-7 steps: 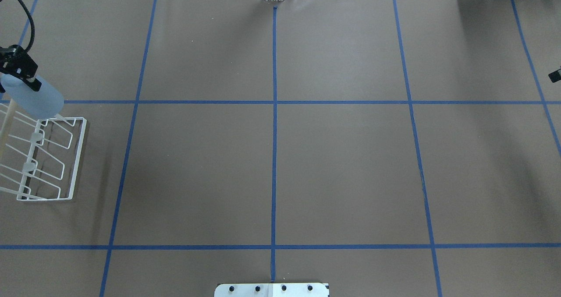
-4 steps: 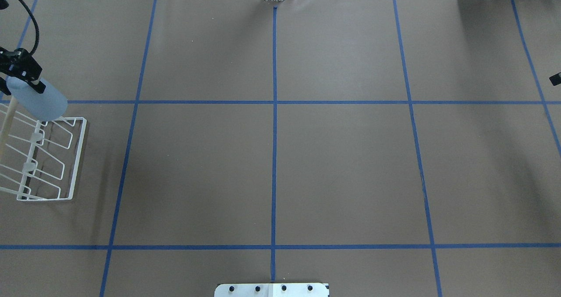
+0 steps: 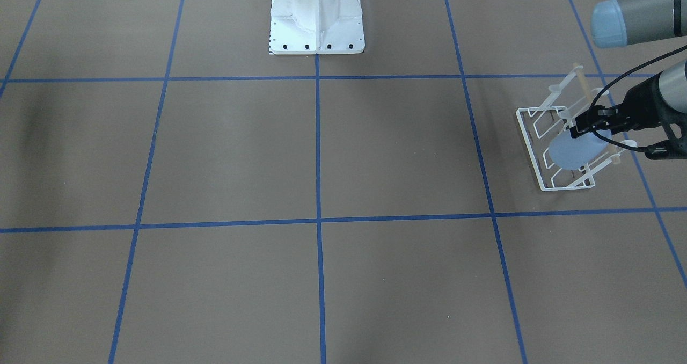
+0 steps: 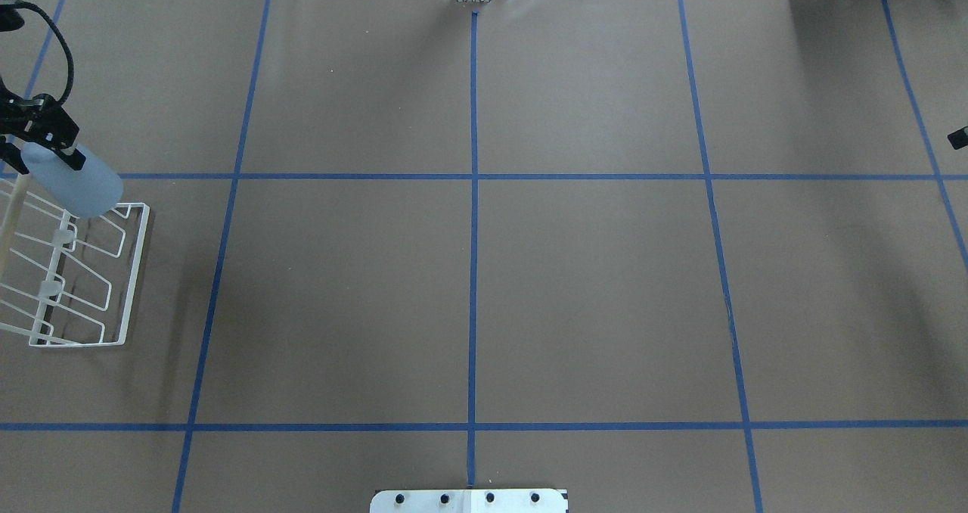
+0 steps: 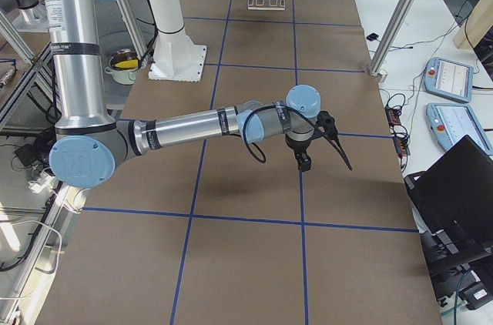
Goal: Hang cup on cup holder
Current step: 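Hang the cup on a rack peg and open the left gripper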
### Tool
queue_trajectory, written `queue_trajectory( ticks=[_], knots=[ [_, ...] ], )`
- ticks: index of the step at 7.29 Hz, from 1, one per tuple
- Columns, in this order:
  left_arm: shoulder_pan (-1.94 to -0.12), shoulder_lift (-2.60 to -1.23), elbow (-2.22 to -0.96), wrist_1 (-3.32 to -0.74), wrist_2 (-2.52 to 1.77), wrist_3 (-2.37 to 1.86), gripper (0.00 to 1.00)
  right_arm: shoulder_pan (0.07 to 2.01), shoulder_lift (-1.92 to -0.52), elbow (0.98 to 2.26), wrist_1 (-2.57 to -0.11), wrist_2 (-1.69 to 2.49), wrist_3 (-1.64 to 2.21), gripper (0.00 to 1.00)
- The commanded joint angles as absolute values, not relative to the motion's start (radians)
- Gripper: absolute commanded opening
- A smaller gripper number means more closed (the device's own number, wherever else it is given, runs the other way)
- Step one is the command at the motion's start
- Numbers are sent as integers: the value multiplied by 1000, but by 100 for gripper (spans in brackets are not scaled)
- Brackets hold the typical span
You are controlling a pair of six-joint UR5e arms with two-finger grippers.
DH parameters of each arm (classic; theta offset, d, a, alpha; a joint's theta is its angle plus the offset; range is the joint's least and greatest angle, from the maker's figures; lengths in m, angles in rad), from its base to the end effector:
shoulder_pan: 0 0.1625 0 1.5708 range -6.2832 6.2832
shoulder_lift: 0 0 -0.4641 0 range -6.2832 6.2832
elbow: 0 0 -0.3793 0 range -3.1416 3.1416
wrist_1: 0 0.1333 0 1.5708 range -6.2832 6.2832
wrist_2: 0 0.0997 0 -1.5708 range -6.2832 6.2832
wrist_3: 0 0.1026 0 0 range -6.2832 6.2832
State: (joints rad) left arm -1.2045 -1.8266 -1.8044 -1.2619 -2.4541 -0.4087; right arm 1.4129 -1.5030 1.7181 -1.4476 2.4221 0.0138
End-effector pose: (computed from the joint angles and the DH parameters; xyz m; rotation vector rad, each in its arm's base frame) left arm 0.1509 -0.5440 0.4793 -0.1767 0.8790 0.0402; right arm -0.0261 -0.5209 0.5753 0.2447 -0.8693 -0.2782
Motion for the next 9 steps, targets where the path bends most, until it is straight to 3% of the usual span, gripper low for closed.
queue_trajectory(
  ticks=[1, 4, 6, 7, 8, 9],
  knots=[
    [-1190, -1815, -1801, -1278, -2454, -408, 0, 1413, -1500, 1718, -1447, 2421, 14, 100],
    [-1175, -1815, -1789, -1278, -2454, -407, 1, 1413, -1500, 1718, -1447, 2422, 14, 100],
    [-1170, -1815, -1783, -1305, -2453, -405, 56, 1413, -1500, 1718, -1447, 2422, 14, 100],
    [-1169, -1804, -1784, -1307, -2453, -403, 73, 1413, -1499, 1718, -1447, 2422, 14, 100],
    [-1169, -1802, -1789, -1307, -2451, -403, 97, 1413, -1500, 1718, -1447, 2422, 14, 100],
    [-1170, -1801, -1796, -1307, -2451, -405, 97, 1413, -1500, 1718, -1447, 2422, 14, 100]
  ],
)
